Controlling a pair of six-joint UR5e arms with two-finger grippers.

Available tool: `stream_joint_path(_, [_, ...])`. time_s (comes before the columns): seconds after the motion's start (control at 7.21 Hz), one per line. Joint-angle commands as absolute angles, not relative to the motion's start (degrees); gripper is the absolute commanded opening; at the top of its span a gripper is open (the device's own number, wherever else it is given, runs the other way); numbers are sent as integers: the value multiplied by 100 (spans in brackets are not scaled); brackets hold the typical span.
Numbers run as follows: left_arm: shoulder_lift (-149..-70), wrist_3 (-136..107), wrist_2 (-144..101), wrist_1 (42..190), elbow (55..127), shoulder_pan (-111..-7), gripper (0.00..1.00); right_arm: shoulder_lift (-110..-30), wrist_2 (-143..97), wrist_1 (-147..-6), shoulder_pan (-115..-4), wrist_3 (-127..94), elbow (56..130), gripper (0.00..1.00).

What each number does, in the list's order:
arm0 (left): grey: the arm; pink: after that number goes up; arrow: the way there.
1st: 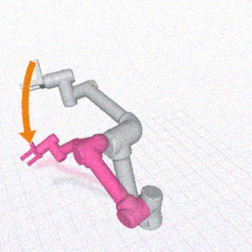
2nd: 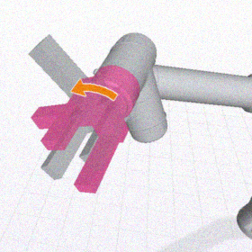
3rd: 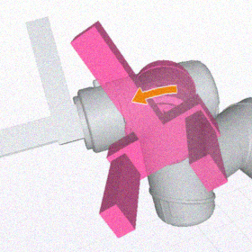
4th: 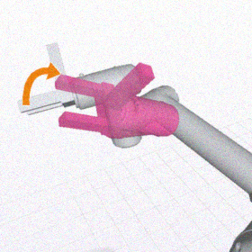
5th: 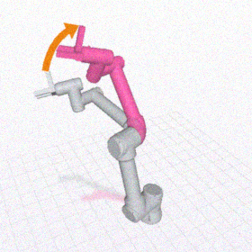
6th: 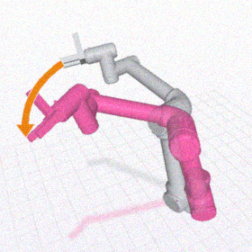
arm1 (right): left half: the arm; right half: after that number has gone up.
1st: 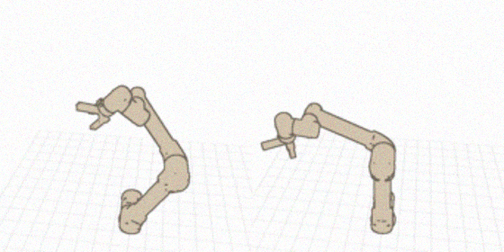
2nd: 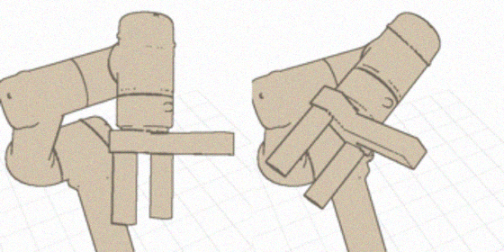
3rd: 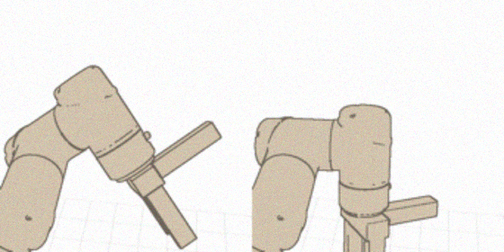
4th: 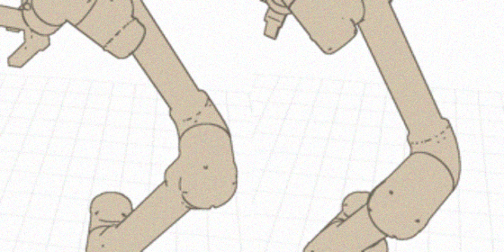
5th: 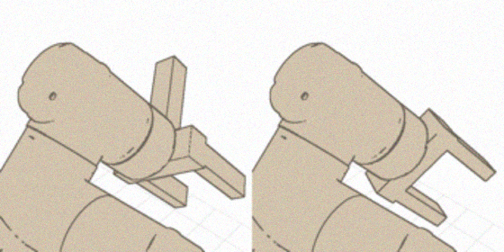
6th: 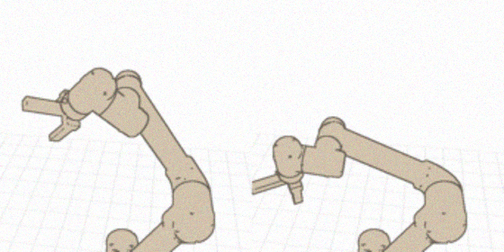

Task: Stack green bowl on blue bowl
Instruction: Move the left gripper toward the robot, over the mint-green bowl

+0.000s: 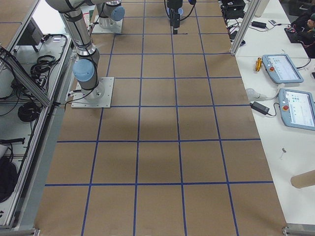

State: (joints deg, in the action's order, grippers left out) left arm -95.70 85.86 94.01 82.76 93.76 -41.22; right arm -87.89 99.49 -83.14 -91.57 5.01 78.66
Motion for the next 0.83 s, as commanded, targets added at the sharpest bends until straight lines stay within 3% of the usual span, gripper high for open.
stream_joint_path(0.0, [-9947,9837,9422,7563,9413,-3492,100,-8789,9949,-8314,-9150,501,7866,100])
stream_joint_path(0.69, [-10896,11509,9404,6104,9492,-2936,100,-8789,9949,-8314,-9158,501,7866,100])
